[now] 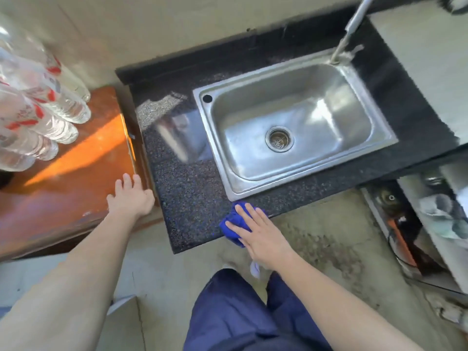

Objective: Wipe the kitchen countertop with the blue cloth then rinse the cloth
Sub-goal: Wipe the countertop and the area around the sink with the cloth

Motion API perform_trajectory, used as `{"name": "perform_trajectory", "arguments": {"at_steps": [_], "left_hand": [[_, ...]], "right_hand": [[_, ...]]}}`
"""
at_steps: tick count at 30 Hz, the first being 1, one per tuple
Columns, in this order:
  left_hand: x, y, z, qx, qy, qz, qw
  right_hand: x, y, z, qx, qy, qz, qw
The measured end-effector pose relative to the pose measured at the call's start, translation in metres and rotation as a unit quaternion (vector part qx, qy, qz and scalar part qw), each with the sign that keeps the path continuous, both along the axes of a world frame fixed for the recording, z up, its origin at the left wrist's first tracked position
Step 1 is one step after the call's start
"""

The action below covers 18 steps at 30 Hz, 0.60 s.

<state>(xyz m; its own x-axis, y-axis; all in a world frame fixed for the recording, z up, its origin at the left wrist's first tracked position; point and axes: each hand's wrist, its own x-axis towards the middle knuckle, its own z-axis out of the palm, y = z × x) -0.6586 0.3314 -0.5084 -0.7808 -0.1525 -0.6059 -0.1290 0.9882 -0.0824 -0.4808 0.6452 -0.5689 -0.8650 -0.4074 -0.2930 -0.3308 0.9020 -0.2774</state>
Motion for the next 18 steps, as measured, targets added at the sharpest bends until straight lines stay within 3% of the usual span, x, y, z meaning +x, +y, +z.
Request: {"name": "perform_trajectory", "arguments": {"at_steps": [3,6,8,12,18], "left_hand": [[0.008,0.035,0.012,0.034,0.057,-0.076,0.995],[0.025,0.092,0.037,0.089,0.115,-0.163,0.976],[0.036,0.130,0.058,0.129,0.147,-0.212,0.957],[0.037,0.192,0.098,0.175,0.198,-0.280,0.923],[0.002,0.255,0.127,0.213,0.231,-0.290,0.904]], "right_hand": [[0.008,0.070,0.008,0.041,-0.030,-0.156,0.987],[0.002,0.133,0.040,0.062,-0.084,-0.304,0.947],[-0.003,0.156,0.071,0.037,-0.055,-0.377,0.924],[-0.015,0.172,0.135,-0.058,0.043,-0.428,0.901],[-0.044,0.191,0.180,-0.140,0.086,-0.424,0.891]]}}
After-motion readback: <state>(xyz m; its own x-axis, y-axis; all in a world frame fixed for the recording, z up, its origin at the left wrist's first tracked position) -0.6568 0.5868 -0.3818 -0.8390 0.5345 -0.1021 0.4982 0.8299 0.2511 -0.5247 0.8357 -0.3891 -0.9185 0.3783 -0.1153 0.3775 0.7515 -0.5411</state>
